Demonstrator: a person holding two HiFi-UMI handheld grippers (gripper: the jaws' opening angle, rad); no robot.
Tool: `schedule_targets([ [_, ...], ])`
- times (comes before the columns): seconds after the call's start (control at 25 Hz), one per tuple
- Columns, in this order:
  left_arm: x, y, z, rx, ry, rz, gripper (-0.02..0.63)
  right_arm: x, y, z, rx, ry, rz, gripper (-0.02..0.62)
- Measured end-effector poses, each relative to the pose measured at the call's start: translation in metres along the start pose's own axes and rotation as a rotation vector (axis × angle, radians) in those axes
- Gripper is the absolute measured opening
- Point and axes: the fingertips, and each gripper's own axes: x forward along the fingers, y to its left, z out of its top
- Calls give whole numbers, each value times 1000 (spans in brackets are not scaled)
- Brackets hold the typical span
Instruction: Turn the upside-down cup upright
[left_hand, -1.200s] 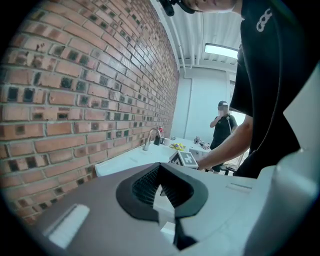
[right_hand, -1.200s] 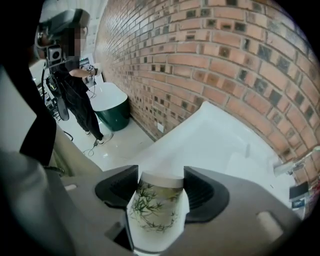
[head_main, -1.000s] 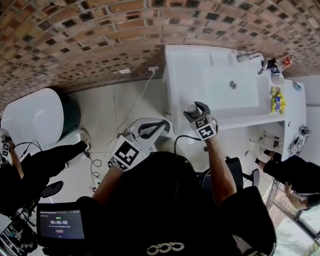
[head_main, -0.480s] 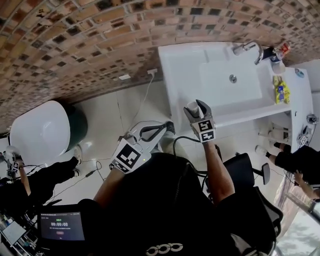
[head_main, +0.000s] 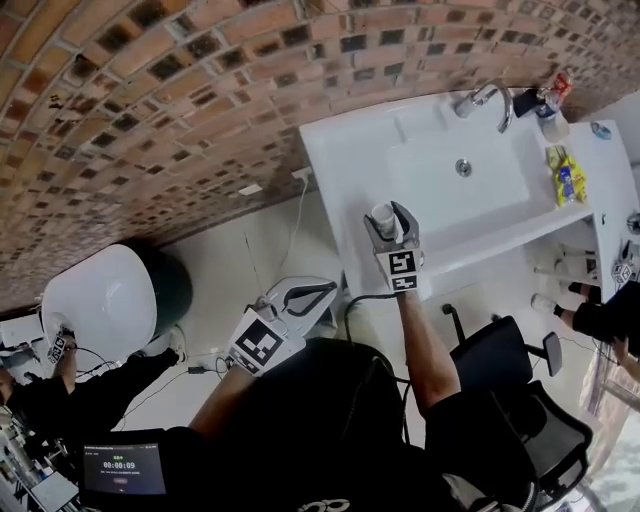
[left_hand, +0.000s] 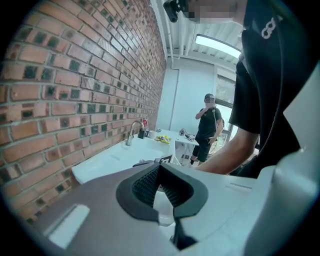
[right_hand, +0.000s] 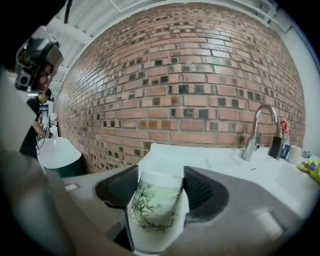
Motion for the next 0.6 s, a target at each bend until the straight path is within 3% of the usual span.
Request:
schedule_targets([
  [0.6,26,-6,-4,-9,48,-21,15,-7,-18,-26,29,-22,-18,270],
])
